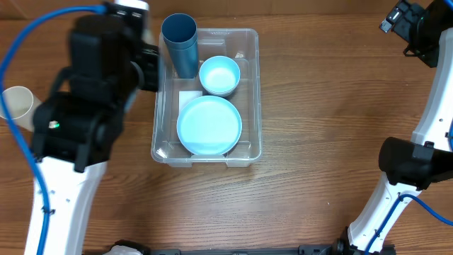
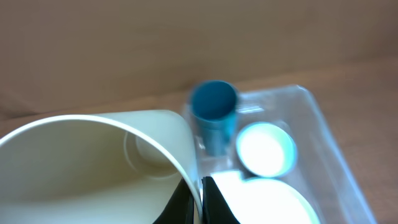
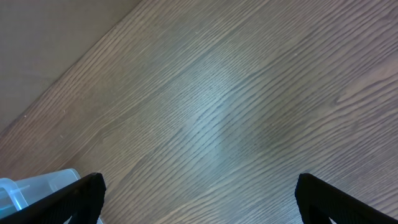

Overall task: Pack container
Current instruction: 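Carry the cream cup into the bin beside the blue cups, release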

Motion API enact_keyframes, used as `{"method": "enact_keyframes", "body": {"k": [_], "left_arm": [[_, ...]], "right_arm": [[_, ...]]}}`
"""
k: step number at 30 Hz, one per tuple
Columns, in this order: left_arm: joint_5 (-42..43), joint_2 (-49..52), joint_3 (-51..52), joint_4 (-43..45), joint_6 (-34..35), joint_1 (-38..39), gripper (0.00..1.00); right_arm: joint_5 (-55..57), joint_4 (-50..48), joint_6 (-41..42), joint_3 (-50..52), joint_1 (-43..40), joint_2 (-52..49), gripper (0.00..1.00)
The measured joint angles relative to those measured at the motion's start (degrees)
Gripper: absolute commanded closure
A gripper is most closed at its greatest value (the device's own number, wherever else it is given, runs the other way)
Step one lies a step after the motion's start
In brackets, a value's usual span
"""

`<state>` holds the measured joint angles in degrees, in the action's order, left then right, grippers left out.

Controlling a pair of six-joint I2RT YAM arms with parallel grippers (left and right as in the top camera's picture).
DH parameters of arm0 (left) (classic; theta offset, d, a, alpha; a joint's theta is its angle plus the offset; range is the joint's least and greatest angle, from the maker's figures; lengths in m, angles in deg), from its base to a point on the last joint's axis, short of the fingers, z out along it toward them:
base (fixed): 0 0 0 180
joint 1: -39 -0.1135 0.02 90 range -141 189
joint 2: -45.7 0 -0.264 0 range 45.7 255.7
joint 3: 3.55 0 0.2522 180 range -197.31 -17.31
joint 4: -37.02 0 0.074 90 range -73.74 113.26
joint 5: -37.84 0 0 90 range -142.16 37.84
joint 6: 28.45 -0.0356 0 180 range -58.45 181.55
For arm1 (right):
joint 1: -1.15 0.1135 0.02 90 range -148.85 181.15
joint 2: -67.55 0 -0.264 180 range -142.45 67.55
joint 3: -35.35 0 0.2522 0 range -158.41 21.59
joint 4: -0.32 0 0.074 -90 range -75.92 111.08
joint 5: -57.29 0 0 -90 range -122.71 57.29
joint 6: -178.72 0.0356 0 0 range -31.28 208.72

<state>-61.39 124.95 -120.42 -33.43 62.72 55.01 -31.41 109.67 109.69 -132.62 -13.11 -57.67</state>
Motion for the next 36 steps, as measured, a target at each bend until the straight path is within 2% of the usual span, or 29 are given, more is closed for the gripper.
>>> {"method": "enact_keyframes", "body": {"k": [4,7,18,24,33,34,36], "left_arm": [[0.42,4.83,0.0,-2.14,-0.04,6.27,0.96],[0.7,9.7,0.0,-2.43,-0.04,7.98,0.96],[0.63,24.57,0.13,-1.62,-0.04,8.0,0.96],[0.0,28.48,0.13,-0.94,1.33,5.75,0.96],[0.63,29.16,0.13,0.63,4.9,2.95,0.96],[0.63,29.24,0.13,0.83,4.92,2.95,0.94],[0.61,30.23,0.13,1.11,4.96,2.95,0.85]], "right_arm": [[-0.02,-0.04,0.0,0.0,0.0,0.0,0.0],[0.0,-0.04,0.0,0.0,0.0,0.0,0.0],[-0.02,0.0,0.02,0.0,0.0,0.0,0.0],[0.0,-0.02,0.0,0.0,0.0,0.0,0.0],[0.0,-0.02,0.0,0.0,0.0,0.0,0.0],[0.0,0.0,-0.02,0.0,0.0,0.0,0.0],[0.02,-0.02,0.0,0.0,0.0,0.0,0.0]]}}
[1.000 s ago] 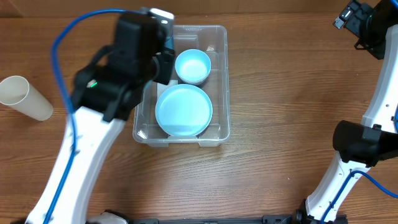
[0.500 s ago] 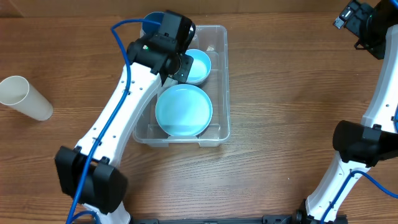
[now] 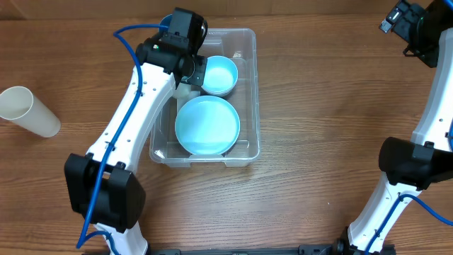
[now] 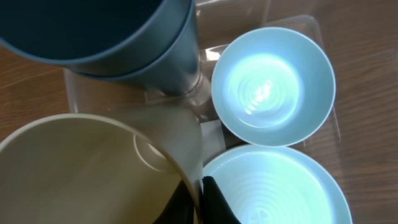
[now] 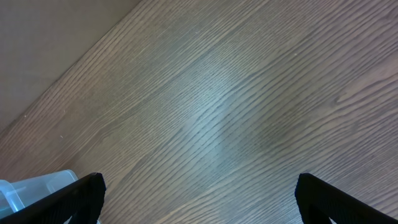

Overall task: Pack container
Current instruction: 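Carry the cream cup into the bin beside the blue cups, release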

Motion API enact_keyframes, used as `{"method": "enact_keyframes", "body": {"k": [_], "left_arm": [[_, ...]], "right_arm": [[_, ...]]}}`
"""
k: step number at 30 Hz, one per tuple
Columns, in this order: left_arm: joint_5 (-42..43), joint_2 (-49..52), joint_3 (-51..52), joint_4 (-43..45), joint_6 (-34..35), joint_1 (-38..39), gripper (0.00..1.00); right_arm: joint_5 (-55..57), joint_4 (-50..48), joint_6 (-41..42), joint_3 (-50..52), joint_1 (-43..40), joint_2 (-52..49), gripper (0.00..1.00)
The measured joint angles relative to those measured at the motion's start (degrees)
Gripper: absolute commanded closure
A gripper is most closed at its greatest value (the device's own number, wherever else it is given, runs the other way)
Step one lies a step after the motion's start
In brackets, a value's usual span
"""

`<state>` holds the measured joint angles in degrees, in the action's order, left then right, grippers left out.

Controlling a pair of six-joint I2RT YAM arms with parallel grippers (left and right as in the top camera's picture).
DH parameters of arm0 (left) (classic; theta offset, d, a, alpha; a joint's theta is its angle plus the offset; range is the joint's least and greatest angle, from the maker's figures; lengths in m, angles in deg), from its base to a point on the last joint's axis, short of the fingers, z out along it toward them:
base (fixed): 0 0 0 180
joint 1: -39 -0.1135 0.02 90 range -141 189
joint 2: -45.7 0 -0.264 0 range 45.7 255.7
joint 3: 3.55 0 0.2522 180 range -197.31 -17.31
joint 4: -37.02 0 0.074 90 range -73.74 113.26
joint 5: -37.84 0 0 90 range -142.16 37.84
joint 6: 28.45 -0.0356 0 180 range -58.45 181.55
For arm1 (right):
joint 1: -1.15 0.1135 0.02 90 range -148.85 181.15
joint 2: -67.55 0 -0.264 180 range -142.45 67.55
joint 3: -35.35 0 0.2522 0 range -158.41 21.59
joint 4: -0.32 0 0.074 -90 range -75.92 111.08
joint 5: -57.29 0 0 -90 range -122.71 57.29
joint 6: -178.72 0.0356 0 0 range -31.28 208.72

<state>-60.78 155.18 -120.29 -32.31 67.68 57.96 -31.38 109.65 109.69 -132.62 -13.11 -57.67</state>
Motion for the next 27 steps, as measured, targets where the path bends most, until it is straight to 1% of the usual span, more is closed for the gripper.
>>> {"method": "enact_keyframes", "body": {"k": [2,5,9,10,13,15,19,23,27], "left_arm": [[-0.39,1.27,0.0,0.0,0.26,-0.04,0.76],[-0.68,3.17,0.0,0.13,0.85,-0.42,0.7],[-1.07,3.69,0.0,1.46,1.01,-0.72,0.69],[-1.07,3.69,-0.02,1.51,1.01,-0.72,0.72],[-1.05,3.69,-0.22,0.85,1.03,-0.72,0.73],[-1.05,3.56,-0.9,0.31,1.01,-0.68,0.69],[-1.09,0.76,-1.86,0.13,0.81,-0.26,0.58],[-1.07,-5.11,-3.08,-0.72,0.81,1.14,0.58],[-1.07,-8.61,-3.45,-3.19,0.81,1.31,0.57]], "right_arm": [[-0.02,0.02,0.02,0.0,0.0,0.0,0.0],[-0.02,0.0,0.02,0.0,0.0,0.0,0.0],[-0.02,0.0,0.0,0.0,0.0,0.0,0.0],[-0.02,0.02,0.0,0.0,0.0,0.0,0.0],[-0.02,0.0,0.0,0.0,0.0,0.0,0.0],[0.0,0.02,-0.02,0.0,0.0,0.0,0.0],[0.0,-0.02,0.0,0.0,0.0,0.0,0.0],[-0.02,0.0,0.0,0.0,0.0,0.0,0.0],[-0.02,-0.02,0.02,0.0,0.0,0.0,0.0]]}}
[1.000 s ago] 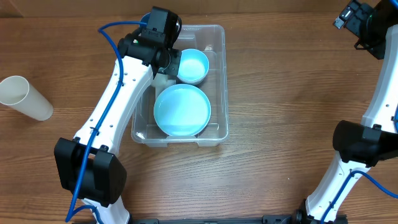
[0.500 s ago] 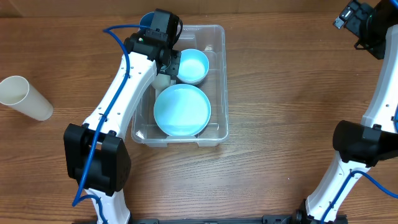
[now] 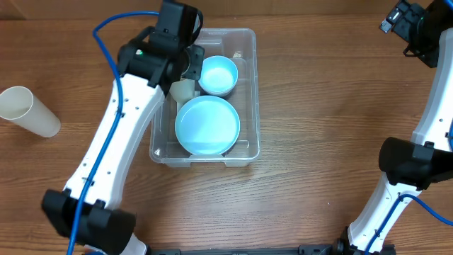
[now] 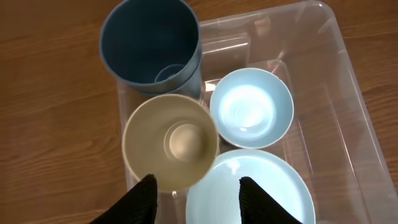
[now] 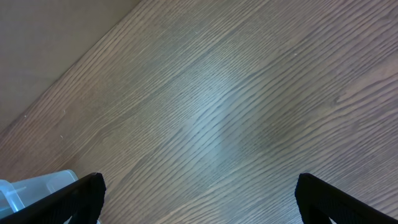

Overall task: Pack container
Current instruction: 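Carry the cream cup into the bin beside the blue cups, release, then move the left gripper to the last cream cup and grasp it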

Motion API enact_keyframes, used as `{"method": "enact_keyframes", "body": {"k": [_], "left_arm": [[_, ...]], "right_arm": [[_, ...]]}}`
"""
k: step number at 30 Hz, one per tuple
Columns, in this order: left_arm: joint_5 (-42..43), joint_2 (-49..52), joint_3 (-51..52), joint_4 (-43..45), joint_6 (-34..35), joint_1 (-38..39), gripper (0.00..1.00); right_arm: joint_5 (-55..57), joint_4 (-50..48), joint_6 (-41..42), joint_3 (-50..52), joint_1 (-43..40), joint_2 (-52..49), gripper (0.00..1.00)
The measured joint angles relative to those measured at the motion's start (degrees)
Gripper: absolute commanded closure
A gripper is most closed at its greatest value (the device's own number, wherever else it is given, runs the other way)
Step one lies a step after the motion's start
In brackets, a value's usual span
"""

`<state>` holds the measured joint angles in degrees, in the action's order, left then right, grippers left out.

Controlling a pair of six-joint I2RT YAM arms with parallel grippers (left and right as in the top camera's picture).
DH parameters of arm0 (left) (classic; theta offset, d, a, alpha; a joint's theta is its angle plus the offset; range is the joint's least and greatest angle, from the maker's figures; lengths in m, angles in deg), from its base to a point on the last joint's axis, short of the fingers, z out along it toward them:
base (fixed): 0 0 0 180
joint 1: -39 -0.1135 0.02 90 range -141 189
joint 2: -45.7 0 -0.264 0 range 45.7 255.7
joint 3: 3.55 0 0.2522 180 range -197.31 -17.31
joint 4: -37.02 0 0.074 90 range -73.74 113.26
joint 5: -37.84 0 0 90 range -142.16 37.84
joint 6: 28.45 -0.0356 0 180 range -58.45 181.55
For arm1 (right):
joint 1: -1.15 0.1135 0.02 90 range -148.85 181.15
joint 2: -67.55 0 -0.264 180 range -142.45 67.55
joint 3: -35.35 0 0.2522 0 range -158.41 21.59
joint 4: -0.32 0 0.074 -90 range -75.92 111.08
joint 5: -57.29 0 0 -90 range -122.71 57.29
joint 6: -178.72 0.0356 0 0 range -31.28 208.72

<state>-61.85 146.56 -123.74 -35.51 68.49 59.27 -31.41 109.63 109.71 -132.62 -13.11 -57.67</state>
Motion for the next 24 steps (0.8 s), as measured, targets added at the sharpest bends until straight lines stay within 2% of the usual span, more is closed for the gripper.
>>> {"method": "enact_keyframes", "body": {"k": [4,6,11,17,24], "left_arm": [[0.0,-3.87,0.0,-2.36,0.0,0.0,0.49],[0.0,-5.44,0.0,-3.17,0.0,0.0,0.36],[-1.46,-11.19,-0.07,-5.14,-0.04,-2.25,0.21],[-3.06,-11.13,-0.11,-8.7,0.5,-13.88,0.19],[-2.95,-7.15,-0.11,-6.49,1.73,-25.29,0.18]], "right_arm": [[0.02,0.04,0.0,0.0,0.0,0.0,0.0],[0.0,0.0,0.0,0.0,0.0,0.0,0.0],[0.02,-0.02,-0.02,0.0,0.0,0.0,0.0],[0.0,0.0,-0.02,0.0,0.0,0.0,0.0],[0.0,0.02,0.0,0.0,0.0,0.0,0.0]]}}
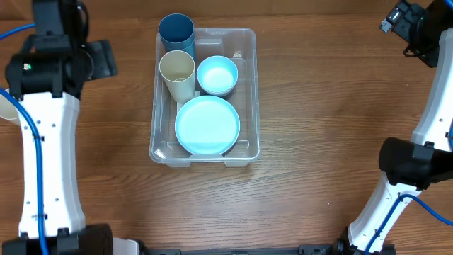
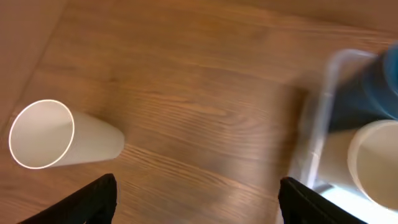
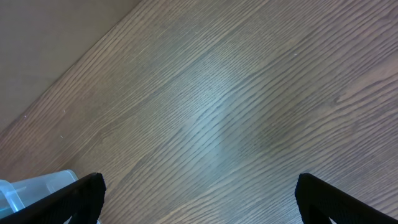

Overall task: Pack container
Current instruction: 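Move the left gripper to the last cream cup and grasp it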

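Note:
The clear plastic container (image 1: 252, 92) holds a dark blue cup (image 1: 176, 32), an upright cream cup (image 1: 177, 71), a light blue bowl (image 1: 216, 74) and a light blue plate (image 1: 207, 125). A second cream cup (image 2: 59, 135) lies on its side on the table to the left. My left gripper (image 2: 198, 202) hangs open and empty over bare wood between that cup and the container's rim (image 2: 317, 118). My right gripper (image 3: 199, 202) is open and empty, high at the back right, far from the container.
The wooden table (image 1: 325, 142) extends on all sides of the container. The left arm (image 1: 49, 106) covers most of the lying cup in the overhead view. The right arm's base (image 1: 410, 166) stands at the right edge.
My left gripper, open above the container 0.8 s ago, has moved left and now hangs over the table beside the lying cream cup. The packed cream cup stays upright in the container.
My left gripper first held a cream cup just left of the container. Then it held the cup inside the container by the blue cup. Then it was open above the standing cup, and it now hangs left of the container. The right arm never moved.

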Motion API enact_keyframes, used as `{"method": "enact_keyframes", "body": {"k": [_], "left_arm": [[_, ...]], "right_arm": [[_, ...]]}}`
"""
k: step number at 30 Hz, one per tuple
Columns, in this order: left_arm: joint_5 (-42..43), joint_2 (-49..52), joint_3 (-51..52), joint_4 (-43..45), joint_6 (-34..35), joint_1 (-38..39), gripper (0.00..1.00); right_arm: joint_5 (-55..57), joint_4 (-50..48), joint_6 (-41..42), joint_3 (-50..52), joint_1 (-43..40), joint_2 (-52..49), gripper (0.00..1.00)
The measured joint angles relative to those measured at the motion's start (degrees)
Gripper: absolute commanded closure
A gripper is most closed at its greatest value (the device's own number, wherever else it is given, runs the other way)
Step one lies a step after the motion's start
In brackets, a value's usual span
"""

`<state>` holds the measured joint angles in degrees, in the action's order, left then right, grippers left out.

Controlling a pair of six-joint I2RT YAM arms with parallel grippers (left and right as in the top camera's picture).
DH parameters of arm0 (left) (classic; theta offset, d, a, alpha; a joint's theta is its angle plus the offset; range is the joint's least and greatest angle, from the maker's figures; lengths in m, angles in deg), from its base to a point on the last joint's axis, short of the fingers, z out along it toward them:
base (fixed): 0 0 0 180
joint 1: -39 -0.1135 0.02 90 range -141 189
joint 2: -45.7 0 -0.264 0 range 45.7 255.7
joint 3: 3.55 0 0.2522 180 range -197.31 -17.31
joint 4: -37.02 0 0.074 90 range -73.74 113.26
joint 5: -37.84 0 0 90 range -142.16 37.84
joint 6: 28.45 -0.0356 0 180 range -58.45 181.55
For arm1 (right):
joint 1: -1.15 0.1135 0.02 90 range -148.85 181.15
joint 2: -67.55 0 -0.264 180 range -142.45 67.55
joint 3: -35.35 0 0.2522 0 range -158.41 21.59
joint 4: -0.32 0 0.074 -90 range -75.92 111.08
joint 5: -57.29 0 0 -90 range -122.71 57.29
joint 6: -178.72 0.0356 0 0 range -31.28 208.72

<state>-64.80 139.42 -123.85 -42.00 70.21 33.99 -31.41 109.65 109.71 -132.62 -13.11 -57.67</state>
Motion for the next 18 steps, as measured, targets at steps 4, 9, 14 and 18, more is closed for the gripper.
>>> {"method": "enact_keyframes", "body": {"k": [4,9,14,18], "left_arm": [[0.85,5.92,-0.02,-0.42,0.22,-2.21,0.23],[1.51,12.2,0.0,-3.34,3.19,-5.01,0.21],[1.73,12.15,0.0,-3.54,5.03,-10.82,0.15],[1.73,12.15,0.0,-3.34,6.36,-14.58,0.13]], "right_arm": [[0.02,0.02,-0.02,0.0,0.0,0.0,0.0],[0.02,-0.02,-0.02,0.0,0.0,0.0,0.0],[0.0,0.02,0.0,0.0,0.0,0.0,0.0],[0.0,-0.02,-0.04,0.0,0.0,0.0,0.0]]}}
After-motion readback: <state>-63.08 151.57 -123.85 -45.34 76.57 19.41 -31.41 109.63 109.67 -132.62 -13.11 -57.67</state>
